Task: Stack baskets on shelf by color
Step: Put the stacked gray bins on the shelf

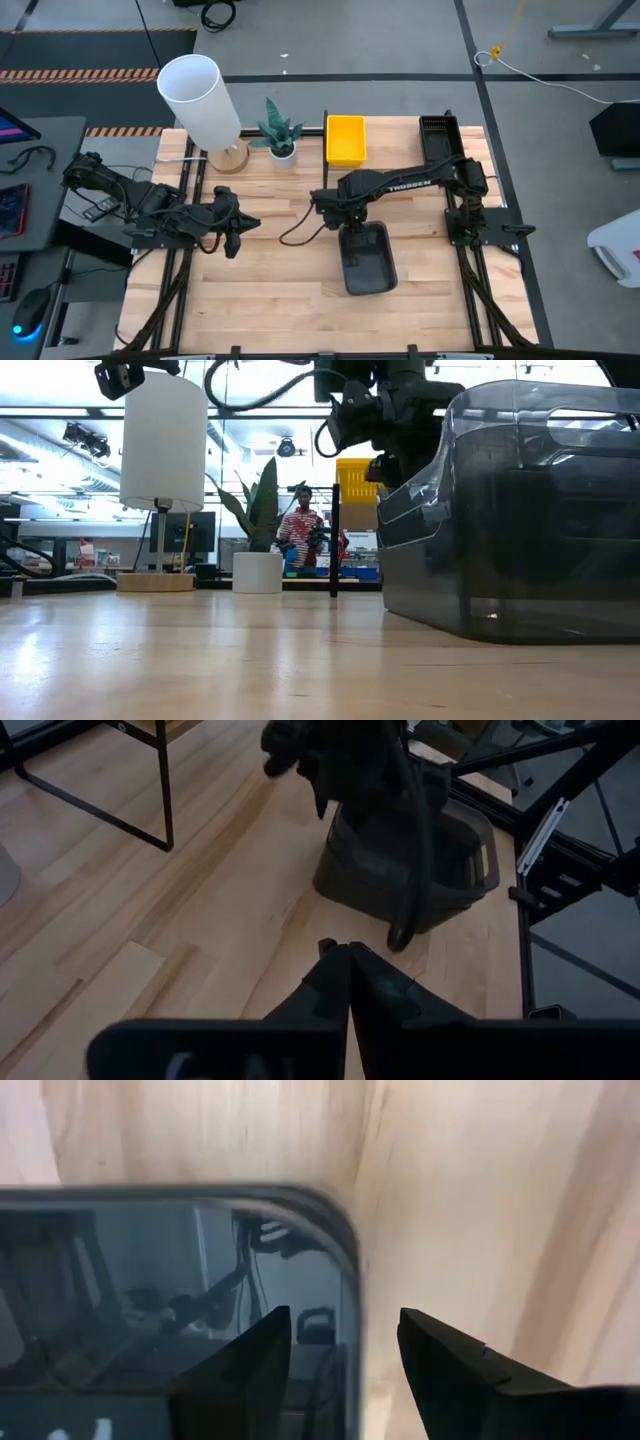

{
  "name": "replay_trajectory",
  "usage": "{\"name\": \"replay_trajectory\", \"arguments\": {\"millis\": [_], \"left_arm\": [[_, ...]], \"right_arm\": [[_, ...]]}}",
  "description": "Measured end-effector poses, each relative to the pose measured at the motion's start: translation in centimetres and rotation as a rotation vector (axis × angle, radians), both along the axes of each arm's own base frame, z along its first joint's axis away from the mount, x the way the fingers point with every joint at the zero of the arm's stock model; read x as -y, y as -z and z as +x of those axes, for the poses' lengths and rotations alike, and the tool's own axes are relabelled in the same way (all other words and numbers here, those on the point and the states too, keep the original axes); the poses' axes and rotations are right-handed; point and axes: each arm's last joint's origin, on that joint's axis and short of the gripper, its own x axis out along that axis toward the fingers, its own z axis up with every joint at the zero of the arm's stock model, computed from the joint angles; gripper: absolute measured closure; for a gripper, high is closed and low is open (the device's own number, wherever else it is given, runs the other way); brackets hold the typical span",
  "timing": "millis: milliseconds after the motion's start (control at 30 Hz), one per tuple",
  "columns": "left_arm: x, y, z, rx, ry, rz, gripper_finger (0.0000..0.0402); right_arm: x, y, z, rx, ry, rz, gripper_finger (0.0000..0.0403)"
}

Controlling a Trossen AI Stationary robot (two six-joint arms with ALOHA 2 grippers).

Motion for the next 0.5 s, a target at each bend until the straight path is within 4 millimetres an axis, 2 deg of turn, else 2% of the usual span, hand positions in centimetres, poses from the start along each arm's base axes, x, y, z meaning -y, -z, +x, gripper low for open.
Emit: {"name": "replay_trajectory", "arguments": {"millis": [267,500], "left_arm": [[0.0,0.0,0.0,-0.001,0.004,0.006,0.0384],[0.0,0.0,0.0,-0.002,0.004,0.007,0.0393]], "right_arm": [[-0.2,3.4,-0.7,-0.031,0.029,-0.015,0.0224],[-0.1,4.7,-1.3,-0.036,0.009,-0.035,0.0278]]}}
